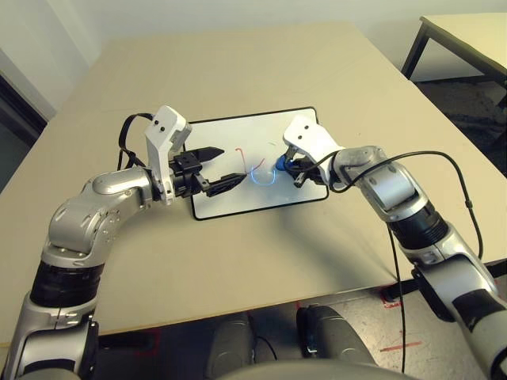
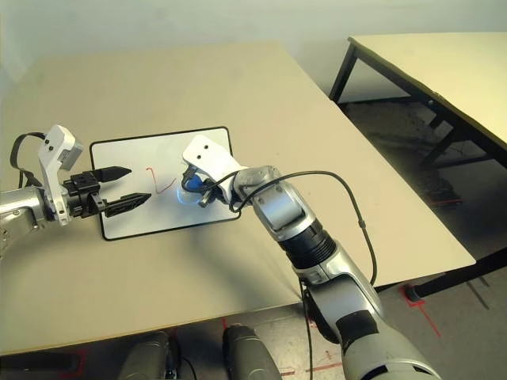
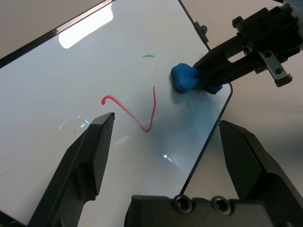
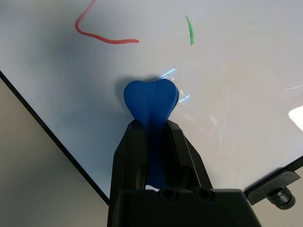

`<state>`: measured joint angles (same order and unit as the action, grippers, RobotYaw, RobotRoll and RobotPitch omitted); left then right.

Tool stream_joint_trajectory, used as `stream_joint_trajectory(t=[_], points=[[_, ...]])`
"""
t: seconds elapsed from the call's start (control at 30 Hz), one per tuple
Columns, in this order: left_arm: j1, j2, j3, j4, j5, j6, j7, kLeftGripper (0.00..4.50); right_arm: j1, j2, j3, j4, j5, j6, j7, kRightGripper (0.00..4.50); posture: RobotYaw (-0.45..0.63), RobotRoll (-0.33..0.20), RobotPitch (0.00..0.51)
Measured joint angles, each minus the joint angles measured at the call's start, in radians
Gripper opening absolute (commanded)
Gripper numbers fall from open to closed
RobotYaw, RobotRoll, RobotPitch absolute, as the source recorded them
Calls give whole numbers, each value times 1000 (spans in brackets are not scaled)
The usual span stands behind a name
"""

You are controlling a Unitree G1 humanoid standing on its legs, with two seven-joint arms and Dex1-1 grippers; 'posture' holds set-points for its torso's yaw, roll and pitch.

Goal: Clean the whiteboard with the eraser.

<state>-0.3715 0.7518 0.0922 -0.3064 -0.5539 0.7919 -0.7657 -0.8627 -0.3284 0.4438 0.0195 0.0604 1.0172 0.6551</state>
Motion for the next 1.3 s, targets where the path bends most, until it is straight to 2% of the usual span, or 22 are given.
stream_joint_trajectory(t=[0.17,0.27,0.4,0.7,0.87,1.03,1.17,1.3], points=[[-1,0,0,1,0,0,-2,4500,-111,73,-53,152,-17,-110,-64,394,21,0,83],[0,0,1,1,1,0,-2,4500,-139,91,-80,194,-23,-155,-81,388,30,0,82],[6,8,6,1,1,0,-1,4500,-132,85,-74,181,-25,-156,-56,387,39,0,85],[21,51,38,5,2,1,1,4500,-24,31,53,25,-23,-30,59,386,44,0,93],[21,55,44,12,1,1,0,4500,-67,60,46,101,-27,-54,39,386,42,0,93],[26,57,44,11,1,1,-1,4500,-127,93,-27,192,-46,-121,-39,385,48,0,92],[30,65,45,11,1,1,-2,4500,-108,103,-22,161,-53,-118,-34,385,53,0,95],[31,72,46,11,1,4,-2,4500,-63,98,26,85,-54,-74,1,385,54,0,96]])
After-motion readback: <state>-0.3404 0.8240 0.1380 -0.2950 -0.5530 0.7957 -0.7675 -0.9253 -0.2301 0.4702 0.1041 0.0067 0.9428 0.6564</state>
